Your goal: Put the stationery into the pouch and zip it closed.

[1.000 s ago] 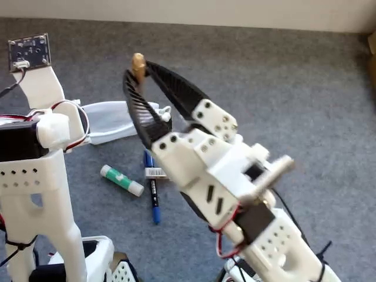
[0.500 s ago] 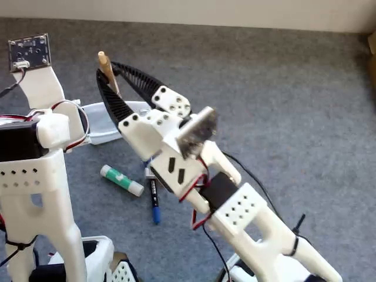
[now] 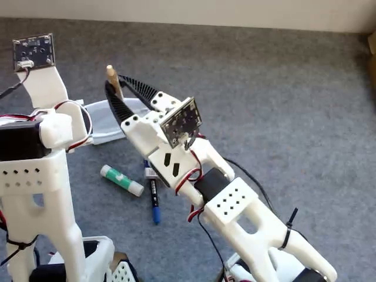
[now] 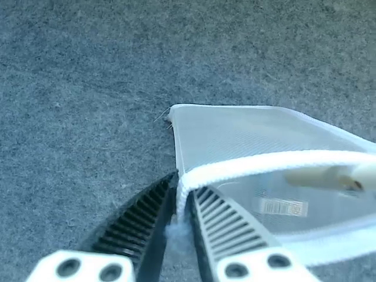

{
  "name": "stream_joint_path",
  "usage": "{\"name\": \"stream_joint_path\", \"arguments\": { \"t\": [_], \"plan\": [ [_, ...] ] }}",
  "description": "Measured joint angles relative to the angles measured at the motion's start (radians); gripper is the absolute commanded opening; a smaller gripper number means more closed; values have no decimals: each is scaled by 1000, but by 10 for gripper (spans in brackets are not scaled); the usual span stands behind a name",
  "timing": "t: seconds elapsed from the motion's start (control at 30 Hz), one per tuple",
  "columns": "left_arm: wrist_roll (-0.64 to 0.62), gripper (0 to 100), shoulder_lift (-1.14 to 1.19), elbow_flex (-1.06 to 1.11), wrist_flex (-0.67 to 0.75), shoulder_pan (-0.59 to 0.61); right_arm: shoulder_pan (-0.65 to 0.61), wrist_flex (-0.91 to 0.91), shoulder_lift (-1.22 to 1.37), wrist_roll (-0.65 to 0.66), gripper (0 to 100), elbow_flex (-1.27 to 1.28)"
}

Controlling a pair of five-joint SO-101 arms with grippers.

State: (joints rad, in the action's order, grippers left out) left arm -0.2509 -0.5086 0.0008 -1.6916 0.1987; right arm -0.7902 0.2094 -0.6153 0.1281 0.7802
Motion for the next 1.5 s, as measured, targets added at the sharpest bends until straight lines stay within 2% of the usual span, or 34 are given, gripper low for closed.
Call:
{"name": "stream_joint_path", "arguments": {
  "t": [0.2, 0.4, 0.93, 1.23, 1.5],
  "plan": [
    [-29, 10, 0, 0, 2, 5, 11, -278, -5, -2, 22, -52],
    [-40, 10, 0, 0, 2, 0, 11, -468, -6, -2, 224, -140],
    [-40, 9, 0, 0, 3, -2, 31, -505, -32, 0, 227, -140],
    [-40, 9, 0, 0, 3, 5, 66, -792, -123, -112, 227, -373],
    [-40, 8, 0, 0, 3, 5, 66, -810, -123, -118, 227, -430]
  ]
}}
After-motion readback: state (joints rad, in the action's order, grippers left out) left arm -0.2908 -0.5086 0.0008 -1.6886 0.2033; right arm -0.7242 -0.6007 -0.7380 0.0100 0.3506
